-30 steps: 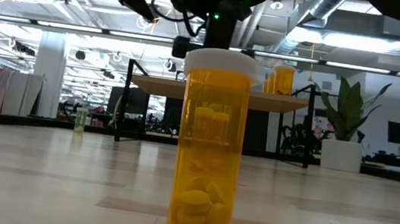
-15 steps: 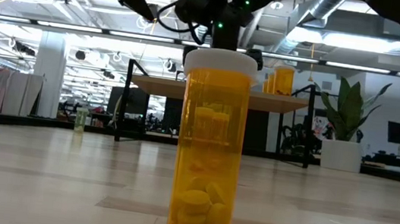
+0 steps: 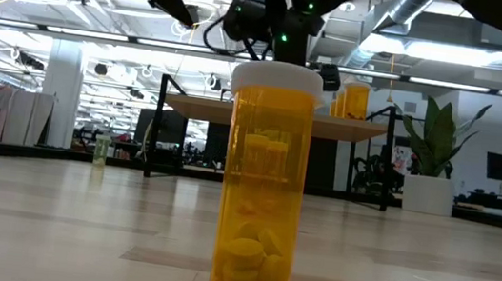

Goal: Pick and place medicine bottles onto shelf by color
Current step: Put the top small orange pill bottle on the shelf aligned with the other small orange pill bottle

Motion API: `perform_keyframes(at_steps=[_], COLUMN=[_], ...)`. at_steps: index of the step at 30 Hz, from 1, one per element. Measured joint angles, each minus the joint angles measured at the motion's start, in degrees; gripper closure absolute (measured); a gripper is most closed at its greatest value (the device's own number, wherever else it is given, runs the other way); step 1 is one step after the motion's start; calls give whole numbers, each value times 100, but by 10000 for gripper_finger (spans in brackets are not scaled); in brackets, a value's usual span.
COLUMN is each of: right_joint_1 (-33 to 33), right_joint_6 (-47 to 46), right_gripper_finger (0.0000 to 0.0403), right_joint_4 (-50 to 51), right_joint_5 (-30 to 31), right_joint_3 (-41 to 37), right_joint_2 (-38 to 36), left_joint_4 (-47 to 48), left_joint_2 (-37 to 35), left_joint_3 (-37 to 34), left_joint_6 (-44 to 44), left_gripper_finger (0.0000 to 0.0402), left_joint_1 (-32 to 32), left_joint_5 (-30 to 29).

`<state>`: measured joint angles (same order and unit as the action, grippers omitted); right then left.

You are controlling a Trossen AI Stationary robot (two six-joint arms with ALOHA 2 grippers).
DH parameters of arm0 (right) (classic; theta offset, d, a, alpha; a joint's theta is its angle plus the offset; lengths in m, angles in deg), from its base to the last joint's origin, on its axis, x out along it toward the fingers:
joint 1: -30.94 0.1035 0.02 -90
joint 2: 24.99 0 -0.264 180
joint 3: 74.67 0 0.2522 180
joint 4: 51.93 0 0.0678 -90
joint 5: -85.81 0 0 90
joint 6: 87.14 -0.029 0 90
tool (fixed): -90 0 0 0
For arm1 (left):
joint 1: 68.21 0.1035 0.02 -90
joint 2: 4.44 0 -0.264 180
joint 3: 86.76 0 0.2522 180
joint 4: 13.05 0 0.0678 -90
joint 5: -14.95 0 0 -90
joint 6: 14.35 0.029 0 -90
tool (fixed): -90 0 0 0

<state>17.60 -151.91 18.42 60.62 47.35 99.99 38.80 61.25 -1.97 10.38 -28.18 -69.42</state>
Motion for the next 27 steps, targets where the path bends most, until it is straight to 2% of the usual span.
perform_keyframes(at_steps=[6,27], right_joint_1=[2,7], right_joint_6=[-719,-230], right_gripper_finger=[399,399], right_joint_4=[485,82], right_joint_5=[-6,-2], right_joint_3=[-108,-118], right_joint_2=[1,3], left_joint_4=[-1,-2], left_joint_2=[0,0], left_joint_3=[0,-2], left_joint_6=[-2,-13], left_gripper_finger=[401,401], left_joint_1=[0,0], left_joint_5=[0,0])
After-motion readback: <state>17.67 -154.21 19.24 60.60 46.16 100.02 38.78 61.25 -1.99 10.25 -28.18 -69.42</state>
